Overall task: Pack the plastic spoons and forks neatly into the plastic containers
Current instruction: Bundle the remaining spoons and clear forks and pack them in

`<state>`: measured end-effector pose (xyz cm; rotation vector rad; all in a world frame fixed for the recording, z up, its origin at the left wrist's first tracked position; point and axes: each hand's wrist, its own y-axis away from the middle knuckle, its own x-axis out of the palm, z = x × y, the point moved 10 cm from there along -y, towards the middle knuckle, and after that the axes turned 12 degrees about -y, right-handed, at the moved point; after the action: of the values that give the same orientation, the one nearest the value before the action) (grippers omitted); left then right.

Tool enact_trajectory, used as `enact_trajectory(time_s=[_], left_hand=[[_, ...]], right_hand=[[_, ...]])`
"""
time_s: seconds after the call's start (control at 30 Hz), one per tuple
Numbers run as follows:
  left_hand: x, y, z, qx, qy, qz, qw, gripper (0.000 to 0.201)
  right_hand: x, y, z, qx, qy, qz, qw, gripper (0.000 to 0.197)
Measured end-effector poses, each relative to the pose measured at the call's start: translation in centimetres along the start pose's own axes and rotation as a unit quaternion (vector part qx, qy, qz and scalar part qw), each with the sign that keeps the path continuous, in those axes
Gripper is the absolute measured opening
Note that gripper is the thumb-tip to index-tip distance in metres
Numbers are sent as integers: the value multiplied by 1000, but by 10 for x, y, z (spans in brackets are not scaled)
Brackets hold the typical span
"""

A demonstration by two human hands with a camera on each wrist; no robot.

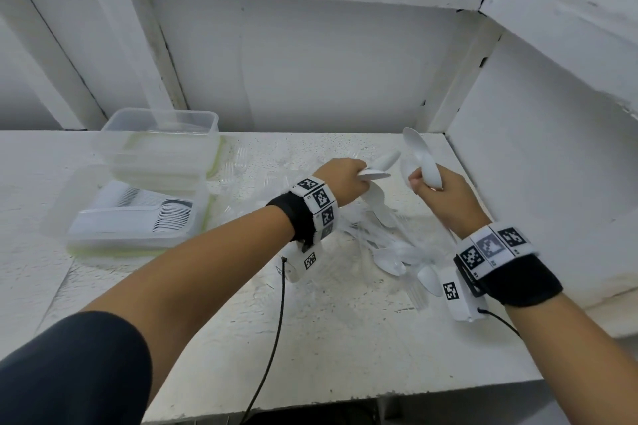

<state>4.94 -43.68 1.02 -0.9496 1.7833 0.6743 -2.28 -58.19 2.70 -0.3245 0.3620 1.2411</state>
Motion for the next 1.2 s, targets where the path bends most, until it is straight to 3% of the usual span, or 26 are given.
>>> enact_trajectory(time_s=[0.17, 0.27, 0.37, 0.43, 0.67, 0.77, 0.83, 0.93, 1.1, 1.2], left_hand=[[-38, 18, 18, -40, 96, -62, 993, 19], [-57, 35, 34, -56, 158, -89, 982, 15], [-65, 58, 52, -75, 223, -103, 967, 19], [-65, 75, 64, -96, 267, -112, 952, 16], [-50, 124, 106, -178, 379, -139, 898, 6], [-40, 138, 118, -210, 412, -120, 878, 7], [-32, 145, 123, -219, 447, -96, 862, 7], [-23, 151, 125, -210, 507, -56, 834, 19], [-19, 159, 130, -231, 502, -52, 831, 55], [-7, 161, 130, -247, 581, -46, 774, 68]], right_hand=[[15, 10, 31, -53, -21, 5, 998, 6], [32, 18, 50, -66, -66, 13, 996, 26], [60, 23, 61, -56, -62, 34, 996, 16], [79, 28, 65, -52, -60, 37, 996, 8], [150, 54, 63, -18, -81, 94, 992, 12], [167, 61, 57, 9, -95, 116, 989, 22], [172, 65, 58, 16, -117, 121, 986, 18], [172, 68, 61, 5, -120, 106, 987, 16], [162, 69, 57, 13, -177, 33, 984, 10], [158, 71, 59, 12, -215, 6, 977, 6]])
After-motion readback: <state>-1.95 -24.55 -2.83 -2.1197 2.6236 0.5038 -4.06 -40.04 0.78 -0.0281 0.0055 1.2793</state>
